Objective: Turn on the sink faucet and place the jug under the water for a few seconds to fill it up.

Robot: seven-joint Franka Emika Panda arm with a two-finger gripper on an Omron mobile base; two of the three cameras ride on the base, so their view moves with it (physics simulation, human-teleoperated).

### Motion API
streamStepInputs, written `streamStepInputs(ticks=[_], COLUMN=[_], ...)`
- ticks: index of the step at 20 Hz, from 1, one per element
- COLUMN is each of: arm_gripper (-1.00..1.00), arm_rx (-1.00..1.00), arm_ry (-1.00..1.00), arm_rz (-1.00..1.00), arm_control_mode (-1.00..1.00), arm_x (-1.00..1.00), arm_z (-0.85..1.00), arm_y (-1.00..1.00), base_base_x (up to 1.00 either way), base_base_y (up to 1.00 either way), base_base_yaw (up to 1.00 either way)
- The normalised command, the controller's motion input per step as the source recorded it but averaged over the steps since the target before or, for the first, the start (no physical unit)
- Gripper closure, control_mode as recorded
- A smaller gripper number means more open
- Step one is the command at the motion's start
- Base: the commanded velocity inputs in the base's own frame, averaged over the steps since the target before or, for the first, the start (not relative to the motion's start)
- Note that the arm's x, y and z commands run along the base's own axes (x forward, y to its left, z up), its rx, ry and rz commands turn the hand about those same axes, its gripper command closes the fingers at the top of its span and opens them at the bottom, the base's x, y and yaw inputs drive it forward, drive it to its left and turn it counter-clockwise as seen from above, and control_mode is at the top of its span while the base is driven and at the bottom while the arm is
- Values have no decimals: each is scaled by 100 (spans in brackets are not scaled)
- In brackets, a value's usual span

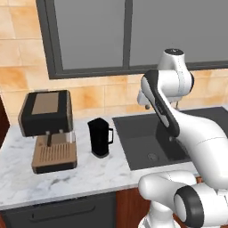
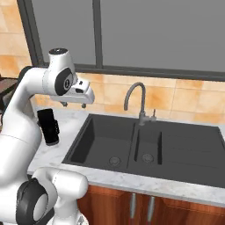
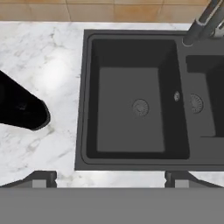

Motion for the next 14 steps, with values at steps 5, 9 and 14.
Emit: streamStepInputs(ticks=[5, 9, 14], arm_gripper=[-100, -100, -100], arm_rx=[0, 0, 0], arm_ry=[0, 0, 0], arm_rz=[0, 0, 0], arm_control_mode=[100, 100, 100], arm_x=[0, 0, 0], arm_z=[0, 0, 0], arm_y=[0, 0, 0], base_base_x=[0, 4, 9], base_base_y=[-65, -48, -54], base_base_yaw=[0, 0, 0])
